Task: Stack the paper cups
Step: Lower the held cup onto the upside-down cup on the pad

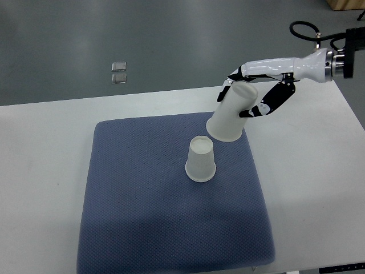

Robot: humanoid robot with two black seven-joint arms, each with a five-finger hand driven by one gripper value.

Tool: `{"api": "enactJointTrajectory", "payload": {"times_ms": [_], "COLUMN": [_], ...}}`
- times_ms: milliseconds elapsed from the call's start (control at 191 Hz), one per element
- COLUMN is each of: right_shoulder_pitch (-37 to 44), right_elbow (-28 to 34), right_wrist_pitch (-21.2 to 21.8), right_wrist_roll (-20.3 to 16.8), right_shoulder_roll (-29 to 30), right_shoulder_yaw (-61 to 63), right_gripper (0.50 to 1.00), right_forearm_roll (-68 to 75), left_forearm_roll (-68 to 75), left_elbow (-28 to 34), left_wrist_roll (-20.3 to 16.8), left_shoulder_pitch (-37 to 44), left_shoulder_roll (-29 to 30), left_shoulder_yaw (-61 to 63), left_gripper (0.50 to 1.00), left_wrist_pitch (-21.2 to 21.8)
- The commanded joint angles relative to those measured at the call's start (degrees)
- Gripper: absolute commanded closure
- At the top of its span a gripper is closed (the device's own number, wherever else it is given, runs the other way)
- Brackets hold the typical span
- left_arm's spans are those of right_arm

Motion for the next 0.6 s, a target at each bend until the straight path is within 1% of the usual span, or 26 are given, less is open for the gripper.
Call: {"api": "enactJointTrajectory", "payload": {"times_ms": [0, 58, 136, 231, 462, 593], "right_shoulder_pitch": [1.35, 1.52, 1.43, 1.17, 0.47, 0.38], "right_elbow": [-0.02, -0.02, -0.02, -0.46, -1.08, -1.08], "right_wrist_pitch": [0.07, 0.07, 0.07, 0.07, 0.05, 0.05], "right_wrist_roll": [-1.87, -2.93, -3.45, -4.95, -5.13, -5.13], "right_shoulder_roll": [3.16, 4.65, 6.24, 7.03, 7.38, 7.38], "right_shoulder_yaw": [0.19, 0.19, 0.01, -0.34, -0.87, -0.78], "right_gripper": [0.879, 0.879, 0.879, 0.875, 0.869, 0.869], "right_forearm_roll": [0.03, -0.14, -0.76, -2.95, -8.67, -8.93], "left_forearm_roll": [0.00, 0.00, 0.00, 0.00, 0.00, 0.00], "left_elbow": [-0.07, 0.02, 0.02, 0.02, 0.02, 0.02], "left_wrist_roll": [-0.01, -0.01, -0.01, -0.01, -0.01, -0.01], "left_shoulder_pitch": [0.00, 0.00, 0.00, 0.00, 0.00, 0.00], "left_shoulder_roll": [0.00, 0.00, 0.00, 0.00, 0.00, 0.00], "left_shoulder_yaw": [0.00, 0.00, 0.00, 0.00, 0.00, 0.00], "left_gripper": [0.500, 0.500, 0.500, 0.500, 0.500, 0.500], "left_wrist_pitch": [-0.04, -0.04, -0.04, -0.04, 0.05, -0.04]}}
